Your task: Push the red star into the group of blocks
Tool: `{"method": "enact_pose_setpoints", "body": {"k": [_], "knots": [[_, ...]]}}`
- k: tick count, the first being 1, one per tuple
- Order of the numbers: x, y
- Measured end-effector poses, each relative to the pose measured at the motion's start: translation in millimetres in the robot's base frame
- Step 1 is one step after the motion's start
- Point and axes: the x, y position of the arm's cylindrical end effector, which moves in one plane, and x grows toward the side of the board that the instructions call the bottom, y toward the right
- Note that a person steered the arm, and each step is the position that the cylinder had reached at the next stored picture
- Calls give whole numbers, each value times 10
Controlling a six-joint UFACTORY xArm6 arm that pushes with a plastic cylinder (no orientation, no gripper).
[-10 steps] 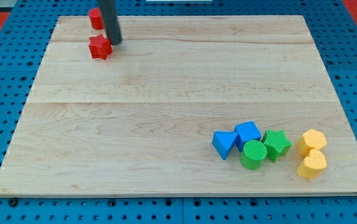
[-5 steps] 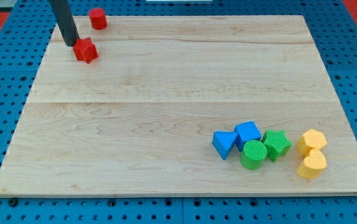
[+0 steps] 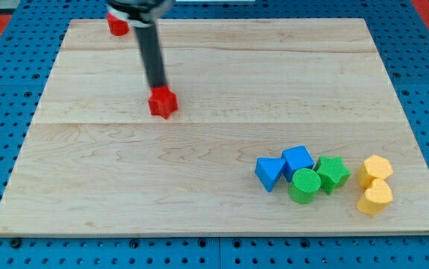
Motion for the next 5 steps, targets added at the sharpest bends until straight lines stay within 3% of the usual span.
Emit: {"method": "enact_pose_setpoints", "body": {"k": [1,2,3,4,5], "knots": [[142,-67],[282,-488],[741,-149],[900,695],[754,335]]}}
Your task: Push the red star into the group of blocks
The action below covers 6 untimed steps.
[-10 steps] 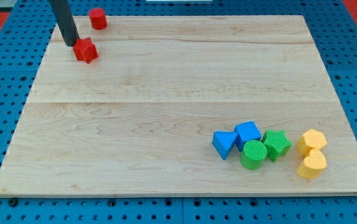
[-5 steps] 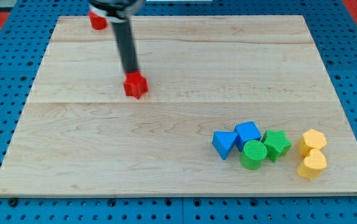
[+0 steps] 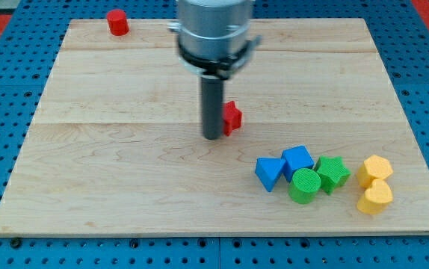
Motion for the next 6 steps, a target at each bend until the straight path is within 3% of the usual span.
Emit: {"method": "enact_pose_setpoints", "body": {"k": [1,3,5,6], "knots": [[-303,-149],[-140,1406],[-420,1664],[100,1646]]}}
